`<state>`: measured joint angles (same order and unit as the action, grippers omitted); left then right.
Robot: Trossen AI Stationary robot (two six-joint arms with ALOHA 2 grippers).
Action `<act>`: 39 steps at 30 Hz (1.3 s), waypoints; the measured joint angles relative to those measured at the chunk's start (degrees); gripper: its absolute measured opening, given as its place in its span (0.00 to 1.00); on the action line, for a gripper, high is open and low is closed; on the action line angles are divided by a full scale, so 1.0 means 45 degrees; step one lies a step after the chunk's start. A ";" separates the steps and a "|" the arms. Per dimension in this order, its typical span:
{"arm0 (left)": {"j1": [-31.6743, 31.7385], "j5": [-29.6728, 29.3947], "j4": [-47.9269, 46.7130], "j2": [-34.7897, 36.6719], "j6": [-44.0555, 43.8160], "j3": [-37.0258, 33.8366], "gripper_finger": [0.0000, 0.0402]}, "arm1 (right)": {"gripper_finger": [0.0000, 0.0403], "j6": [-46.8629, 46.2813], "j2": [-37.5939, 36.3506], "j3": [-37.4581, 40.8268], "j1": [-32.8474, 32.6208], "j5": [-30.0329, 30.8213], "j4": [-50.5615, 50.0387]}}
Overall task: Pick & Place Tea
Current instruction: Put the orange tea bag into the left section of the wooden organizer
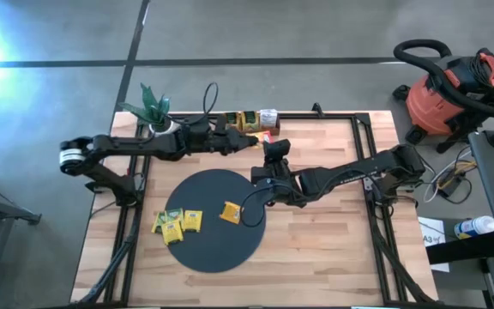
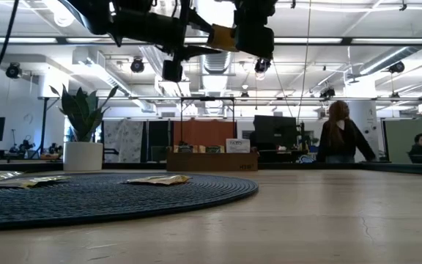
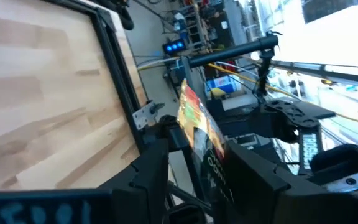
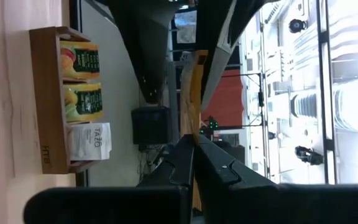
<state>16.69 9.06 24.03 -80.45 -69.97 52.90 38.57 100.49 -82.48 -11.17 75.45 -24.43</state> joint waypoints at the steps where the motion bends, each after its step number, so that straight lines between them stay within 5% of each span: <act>1: 0.0000 0.0140 0.0153 -0.0086 -0.0006 0.0005 0.37 | 0.02 0.0000 0.0000 0.0000 0.0012 -0.0002 0.0000; 21: 0.0063 0.0123 0.0796 -0.0245 0.0213 0.0024 0.02 | 0.02 -0.1263 0.0000 0.0015 0.0080 -0.0235 -0.0002; 31: 0.0258 0.0074 0.0859 -0.0245 0.0229 0.0024 0.00 | 0.03 -0.2987 -0.0019 -0.0080 0.0055 -0.1574 -0.0068; 39: 0.0748 -0.0121 0.0987 -0.0236 0.0559 0.0024 0.00 | 0.19 -0.4299 -0.0016 -0.0136 0.0001 -0.2723 -0.0047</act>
<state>20.06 8.51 28.48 -81.52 -67.46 53.01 19.22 100.42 -83.09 -11.16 63.19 -24.64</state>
